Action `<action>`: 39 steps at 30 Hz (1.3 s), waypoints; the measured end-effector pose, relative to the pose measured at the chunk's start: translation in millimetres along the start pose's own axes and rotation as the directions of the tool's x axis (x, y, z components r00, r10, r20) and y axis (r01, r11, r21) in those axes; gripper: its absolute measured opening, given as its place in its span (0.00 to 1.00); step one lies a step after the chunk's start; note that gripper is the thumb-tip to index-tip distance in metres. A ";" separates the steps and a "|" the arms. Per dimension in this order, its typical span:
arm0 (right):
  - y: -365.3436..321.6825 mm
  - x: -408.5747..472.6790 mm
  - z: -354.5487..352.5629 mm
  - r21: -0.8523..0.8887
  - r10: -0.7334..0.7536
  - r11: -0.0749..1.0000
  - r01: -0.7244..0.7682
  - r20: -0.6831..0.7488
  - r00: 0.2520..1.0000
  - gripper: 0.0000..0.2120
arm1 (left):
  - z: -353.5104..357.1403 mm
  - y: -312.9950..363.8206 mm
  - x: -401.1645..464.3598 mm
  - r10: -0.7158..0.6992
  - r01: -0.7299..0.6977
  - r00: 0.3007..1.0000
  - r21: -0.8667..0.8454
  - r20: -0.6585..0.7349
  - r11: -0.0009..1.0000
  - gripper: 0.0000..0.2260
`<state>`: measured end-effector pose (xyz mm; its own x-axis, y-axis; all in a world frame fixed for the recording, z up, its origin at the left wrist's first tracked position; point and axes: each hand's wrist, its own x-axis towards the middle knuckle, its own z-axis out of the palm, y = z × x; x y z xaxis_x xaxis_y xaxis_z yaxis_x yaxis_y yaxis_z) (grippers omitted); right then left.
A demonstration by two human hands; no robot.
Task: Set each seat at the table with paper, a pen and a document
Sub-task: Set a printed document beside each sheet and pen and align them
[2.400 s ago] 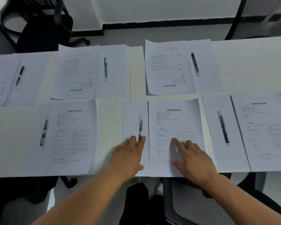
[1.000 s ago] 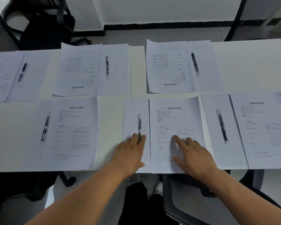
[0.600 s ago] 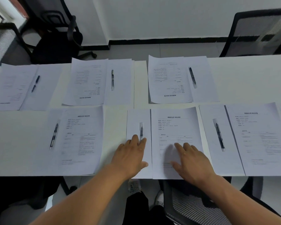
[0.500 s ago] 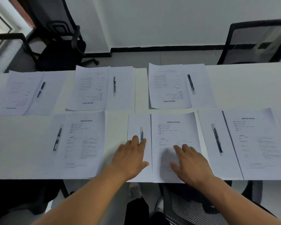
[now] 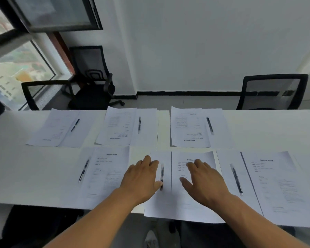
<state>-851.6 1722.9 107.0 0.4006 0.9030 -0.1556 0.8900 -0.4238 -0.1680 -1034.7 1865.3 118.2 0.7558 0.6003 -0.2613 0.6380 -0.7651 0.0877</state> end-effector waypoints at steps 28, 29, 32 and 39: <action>-264.6 -14.7 1.6 -0.082 -0.186 0.979 0.184 -0.007 0.983 0.26 | 16.7 -202.8 -168.1 -0.166 0.161 0.986 -0.127 -0.026 0.979 0.30; -278.3 -14.3 5.1 -0.085 -0.180 0.980 0.180 0.002 0.984 0.26 | 18.2 -216.6 -173.5 -0.166 0.162 0.986 -0.123 -0.021 0.979 0.30; -318.8 -11.3 16.1 -0.094 -0.159 0.983 0.160 0.021 0.987 0.25 | 21.3 -259.2 -189.0 -0.161 0.159 0.987 -0.125 -0.004 0.979 0.30; -362.3 -7.8 34.6 -0.092 -0.103 0.990 0.110 0.085 0.991 0.22 | 25.5 -323.5 -200.6 -0.141 0.142 0.990 -0.116 0.019 0.983 0.32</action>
<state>-1184.7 1867.0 135.4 0.2873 0.9324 -0.2192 0.9451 -0.3132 -0.0934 -1396.4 1986.5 117.7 0.6557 0.6973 -0.2895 0.7515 -0.6399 0.1606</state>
